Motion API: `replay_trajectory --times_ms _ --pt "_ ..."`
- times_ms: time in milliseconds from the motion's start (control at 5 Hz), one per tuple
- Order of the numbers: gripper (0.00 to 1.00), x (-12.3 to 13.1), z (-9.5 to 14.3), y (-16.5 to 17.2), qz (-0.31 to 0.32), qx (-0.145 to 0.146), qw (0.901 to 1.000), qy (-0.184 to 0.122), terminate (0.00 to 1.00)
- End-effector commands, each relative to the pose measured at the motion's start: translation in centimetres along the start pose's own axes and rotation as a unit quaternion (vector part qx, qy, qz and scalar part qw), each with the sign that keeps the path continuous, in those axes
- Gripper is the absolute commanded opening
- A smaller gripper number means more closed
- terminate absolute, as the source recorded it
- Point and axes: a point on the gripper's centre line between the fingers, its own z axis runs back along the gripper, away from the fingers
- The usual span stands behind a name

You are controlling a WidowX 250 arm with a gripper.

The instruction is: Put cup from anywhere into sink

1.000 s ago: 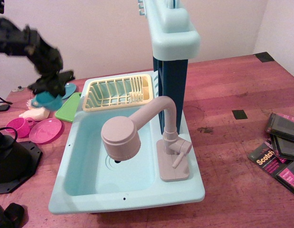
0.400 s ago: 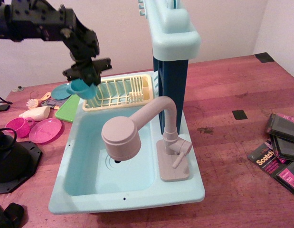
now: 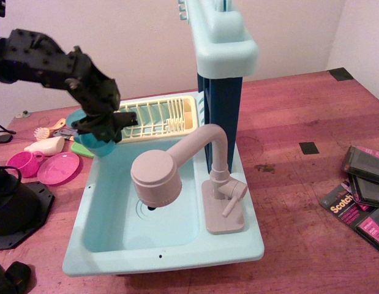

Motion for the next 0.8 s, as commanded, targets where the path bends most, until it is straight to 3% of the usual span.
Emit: replay_trajectory --times_ms 0,200,400,600 --pt "0.00 1.2 -0.8 0.7 0.003 0.016 0.9998 -0.011 0.00" --pt "0.00 4.1 -0.2 3.7 -0.019 0.045 0.9983 -0.032 0.00" --pt "0.00 5.8 0.1 6.9 -0.001 0.086 0.9950 -0.051 0.00" --pt "0.00 5.5 2.0 10.5 -0.040 0.081 0.9958 -0.012 0.00"
